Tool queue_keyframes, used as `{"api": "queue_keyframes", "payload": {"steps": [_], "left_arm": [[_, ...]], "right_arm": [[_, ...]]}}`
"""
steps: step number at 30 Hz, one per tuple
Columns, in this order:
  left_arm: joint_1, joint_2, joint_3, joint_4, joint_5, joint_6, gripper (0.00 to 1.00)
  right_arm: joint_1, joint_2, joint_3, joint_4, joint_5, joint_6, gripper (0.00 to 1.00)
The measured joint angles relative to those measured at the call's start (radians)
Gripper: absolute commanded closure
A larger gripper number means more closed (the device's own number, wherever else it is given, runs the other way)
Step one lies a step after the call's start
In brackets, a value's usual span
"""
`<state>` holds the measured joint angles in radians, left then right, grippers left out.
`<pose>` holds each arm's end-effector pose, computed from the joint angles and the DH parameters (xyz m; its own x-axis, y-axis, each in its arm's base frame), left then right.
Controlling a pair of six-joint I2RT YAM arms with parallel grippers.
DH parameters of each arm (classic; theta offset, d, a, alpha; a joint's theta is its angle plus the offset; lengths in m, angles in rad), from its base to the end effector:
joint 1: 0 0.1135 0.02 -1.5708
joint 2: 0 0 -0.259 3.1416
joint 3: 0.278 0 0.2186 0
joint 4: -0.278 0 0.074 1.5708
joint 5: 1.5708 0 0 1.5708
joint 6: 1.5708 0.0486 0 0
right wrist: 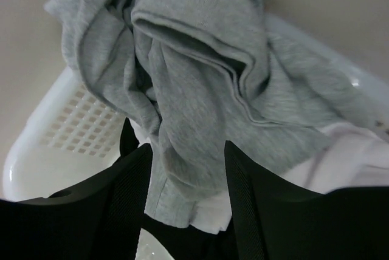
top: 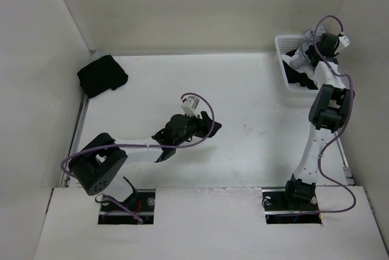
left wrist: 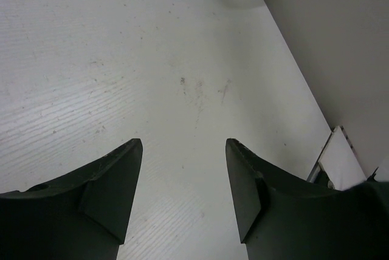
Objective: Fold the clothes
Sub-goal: Grab the tank top from the pile
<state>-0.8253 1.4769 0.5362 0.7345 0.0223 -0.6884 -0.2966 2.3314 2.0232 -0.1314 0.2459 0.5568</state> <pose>0.1946 -0.2124 0.2118 -0.5833 -0.3045 -0.7530 0.4905 0.6069 -0.6254 0.5002 -0.1652 0.2430 -0.0844 0.5618 -0.8230 0.6346 0.6671 0.3903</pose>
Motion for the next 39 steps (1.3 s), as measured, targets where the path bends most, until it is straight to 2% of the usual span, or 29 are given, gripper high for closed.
{"api": "queue_keyframes", "payload": {"steps": [5,11,15,18,19,21,23,26,31,33,35,39], "left_arm": [[0.016,0.033,0.0,0.047,0.031,-0.019,0.44],[0.048,0.071,-0.01,0.079,0.068,-0.056,0.44],[0.066,0.071,-0.015,0.092,0.076,-0.067,0.44],[0.072,0.071,-0.015,0.097,0.08,-0.071,0.44],[0.072,0.071,-0.015,0.098,0.08,-0.072,0.44],[0.072,0.071,-0.015,0.1,0.082,-0.074,0.44],[0.072,0.071,-0.015,0.1,0.084,-0.076,0.44],[0.072,0.074,-0.015,0.1,0.085,-0.077,0.44],[0.072,0.09,-0.015,0.1,0.087,-0.078,0.44],[0.072,0.09,-0.015,0.1,0.087,-0.079,0.44],[0.072,0.09,-0.015,0.1,0.087,-0.08,0.44],[0.078,0.07,-0.017,0.099,0.088,-0.086,0.44]], "right_arm": [[-0.003,0.08,0.093,-0.04,-0.047,0.019,0.5],[-0.003,0.103,0.162,-0.065,-0.043,0.039,0.5],[-0.009,0.134,0.206,-0.077,-0.044,0.047,0.59],[-0.016,0.148,0.206,-0.089,-0.046,0.053,0.61],[-0.018,0.154,0.206,-0.094,-0.049,0.054,0.64],[-0.023,0.163,0.206,-0.098,-0.056,0.054,0.86],[-0.025,0.163,0.204,-0.1,-0.058,0.064,0.99],[-0.026,0.15,0.159,-0.058,-0.06,0.076,1.0],[-0.018,-0.057,-0.219,0.181,-0.063,0.111,1.0],[-0.008,-0.137,-0.298,0.231,-0.063,0.114,1.0],[0.02,-0.283,-0.396,0.314,-0.064,0.114,1.0],[0.102,-0.542,-0.48,0.442,-0.074,0.108,0.99]]}}
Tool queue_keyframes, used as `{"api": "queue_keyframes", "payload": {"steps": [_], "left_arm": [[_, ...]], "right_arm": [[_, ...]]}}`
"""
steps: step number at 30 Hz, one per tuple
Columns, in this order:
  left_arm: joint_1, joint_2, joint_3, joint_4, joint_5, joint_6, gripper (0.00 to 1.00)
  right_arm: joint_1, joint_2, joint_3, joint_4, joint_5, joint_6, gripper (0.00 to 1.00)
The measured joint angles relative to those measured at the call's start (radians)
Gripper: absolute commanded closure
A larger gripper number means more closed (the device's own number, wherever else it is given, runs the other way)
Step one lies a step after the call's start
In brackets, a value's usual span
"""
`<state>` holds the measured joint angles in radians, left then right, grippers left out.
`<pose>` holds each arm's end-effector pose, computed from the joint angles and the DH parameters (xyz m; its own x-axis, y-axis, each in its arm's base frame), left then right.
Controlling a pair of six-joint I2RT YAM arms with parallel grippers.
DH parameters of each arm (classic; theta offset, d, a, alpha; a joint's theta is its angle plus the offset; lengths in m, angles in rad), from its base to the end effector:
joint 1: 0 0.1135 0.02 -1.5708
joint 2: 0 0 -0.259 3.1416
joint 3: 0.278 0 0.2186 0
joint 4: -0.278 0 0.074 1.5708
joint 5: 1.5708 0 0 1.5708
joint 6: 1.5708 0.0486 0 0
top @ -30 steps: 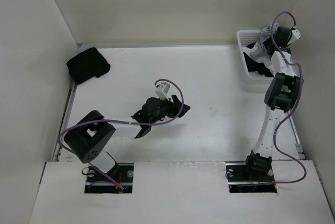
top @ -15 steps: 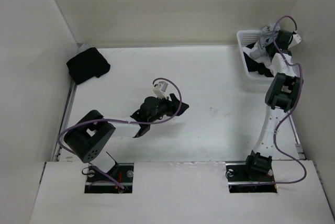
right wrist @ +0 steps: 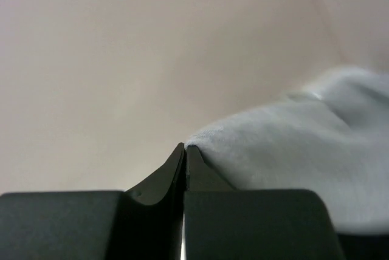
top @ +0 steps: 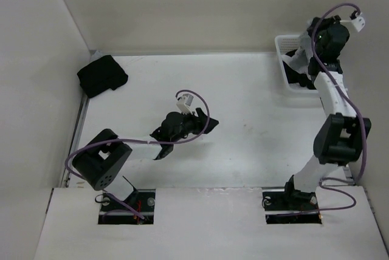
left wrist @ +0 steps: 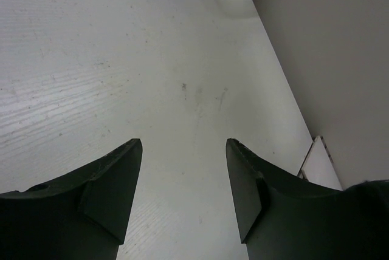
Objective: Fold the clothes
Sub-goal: Grab the tank top from the pile, then move the tank top to the center of the board
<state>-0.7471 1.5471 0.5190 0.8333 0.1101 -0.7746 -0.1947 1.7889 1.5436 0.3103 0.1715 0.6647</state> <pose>0.2119 -0.2036 0.1997 -0.6292 -0.3648 -0.6863 0.4399 0.5608 -0.7014 0.4067 -0.0887 0.3814 0.2708 0.5661 -0.7786 0.2423 0.7427 0.6242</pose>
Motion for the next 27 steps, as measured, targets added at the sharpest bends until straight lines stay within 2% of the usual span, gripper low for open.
{"api": "queue_keyframes", "payload": {"steps": [5,11,15,18,19,20,21,23,25,27], "left_arm": [[0.062,-0.091,-0.015,-0.029,0.002,-0.037,0.44],[0.224,-0.264,-0.046,-0.103,-0.009,-0.121,0.44],[0.337,-0.468,-0.127,-0.181,-0.024,-0.175,0.44],[0.418,-0.627,-0.19,-0.257,-0.043,-0.203,0.43],[0.451,-0.681,-0.206,-0.296,-0.05,-0.21,0.43],[0.483,-0.731,-0.219,-0.337,-0.055,-0.216,0.42],[0.518,-0.775,-0.227,-0.378,-0.057,-0.219,0.42],[0.576,-0.844,-0.232,-0.46,-0.064,-0.221,0.42],[0.601,-0.875,-0.232,-0.519,-0.066,-0.219,0.42],[0.604,-0.883,-0.232,-0.575,-0.068,-0.209,0.42]], "right_arm": [[0.192,-0.316,-0.035,0.063,-0.05,-0.039,0.99],[0.455,-0.557,-0.056,0.052,-0.105,-0.099,0.93],[0.717,-0.685,-0.232,0.034,-0.125,-0.106,0.91],[0.878,-0.661,-0.409,0.031,-0.141,-0.069,0.91],[0.922,-0.627,-0.455,0.032,-0.145,-0.052,0.87],[0.968,-0.582,-0.503,0.029,-0.15,-0.03,0.78],[1.019,-0.521,-0.554,0.018,-0.159,-0.011,0.61],[1.131,-0.421,-0.671,-0.05,-0.174,0.024,0.44],[1.236,-0.405,-0.788,-0.158,-0.187,0.045,0.39],[1.311,-0.47,-0.87,-0.247,-0.175,0.069,0.4]]}}
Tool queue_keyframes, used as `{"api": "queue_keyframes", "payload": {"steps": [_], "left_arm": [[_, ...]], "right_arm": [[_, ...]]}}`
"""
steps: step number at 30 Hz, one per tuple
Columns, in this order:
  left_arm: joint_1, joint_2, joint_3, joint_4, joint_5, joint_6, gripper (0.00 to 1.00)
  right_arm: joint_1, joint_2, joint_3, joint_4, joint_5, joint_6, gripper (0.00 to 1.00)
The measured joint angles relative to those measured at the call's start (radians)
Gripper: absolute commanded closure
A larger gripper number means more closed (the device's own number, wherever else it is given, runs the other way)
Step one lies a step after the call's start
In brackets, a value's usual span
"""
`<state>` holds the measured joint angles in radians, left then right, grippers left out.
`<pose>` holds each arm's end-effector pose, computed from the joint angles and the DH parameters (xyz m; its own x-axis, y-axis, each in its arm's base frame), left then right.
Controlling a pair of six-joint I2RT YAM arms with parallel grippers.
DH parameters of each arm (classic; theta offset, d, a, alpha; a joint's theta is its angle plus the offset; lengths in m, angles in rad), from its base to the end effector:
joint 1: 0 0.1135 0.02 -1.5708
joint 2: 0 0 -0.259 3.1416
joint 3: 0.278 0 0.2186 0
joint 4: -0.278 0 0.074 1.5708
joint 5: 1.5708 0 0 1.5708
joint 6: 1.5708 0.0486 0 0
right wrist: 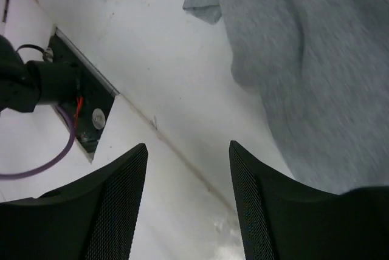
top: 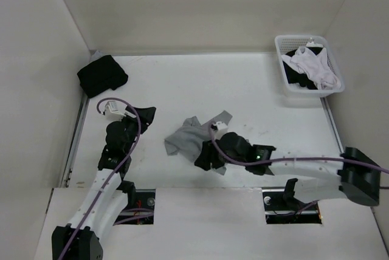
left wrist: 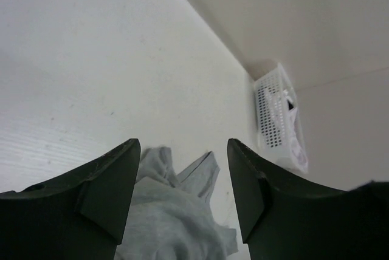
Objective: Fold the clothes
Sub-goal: Move the tank top to the center of the board, then flatten the tank top out
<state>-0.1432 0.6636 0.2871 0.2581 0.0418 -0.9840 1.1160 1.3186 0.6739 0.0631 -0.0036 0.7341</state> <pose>0.1533 -0.0242 0.2371 -0.2177 -0.8092 -0.5457 0.0043 0.5583 -0.8296 0.1149 0.2353 0.2186 -0.7819 -0.0739 -0.6190 -0.5063 0.6548 0.5612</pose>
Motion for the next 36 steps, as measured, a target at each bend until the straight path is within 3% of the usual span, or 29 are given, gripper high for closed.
{"api": "queue_keyframes", "payload": {"steps": [5,6,13,19,21,23,25,28,32,36], "left_arm": [[-0.013,0.083,0.001,-0.083,-0.004,0.041,0.41],[-0.023,0.117,0.003,-0.089,-0.007,0.051,0.41],[-0.176,0.382,0.044,-0.105,-0.032,0.105,0.39],[-0.25,0.47,0.046,-0.079,-0.042,0.122,0.47],[-0.28,0.558,0.06,-0.063,-0.036,0.132,0.58],[-0.293,0.598,0.078,-0.038,-0.026,0.137,0.67],[-0.299,0.626,0.091,-0.02,-0.015,0.142,0.79],[-0.305,0.64,0.093,0.001,0.005,0.145,0.89],[-0.31,0.64,0.094,0.032,0.019,0.144,0.96],[-0.311,0.627,0.114,0.039,0.018,0.143,0.98]], "right_arm": [[-0.049,-0.317,-0.108,-0.059,0.179,0.092,0.61],[-0.079,-0.349,-0.125,-0.063,0.216,0.113,0.62],[-0.291,-0.298,-0.234,-0.179,0.331,0.205,0.39],[-0.295,-0.293,-0.261,-0.194,0.301,0.229,0.41],[-0.304,-0.252,-0.261,-0.155,0.265,0.23,0.42],[-0.313,-0.2,-0.26,-0.12,0.244,0.23,0.46],[-0.326,-0.131,-0.257,-0.076,0.229,0.23,0.63],[-0.342,-0.062,-0.249,-0.001,0.22,0.222,0.88],[-0.349,0.031,-0.223,0.131,0.233,0.183,0.96],[-0.349,0.077,-0.136,0.178,0.248,0.095,0.97]]}}
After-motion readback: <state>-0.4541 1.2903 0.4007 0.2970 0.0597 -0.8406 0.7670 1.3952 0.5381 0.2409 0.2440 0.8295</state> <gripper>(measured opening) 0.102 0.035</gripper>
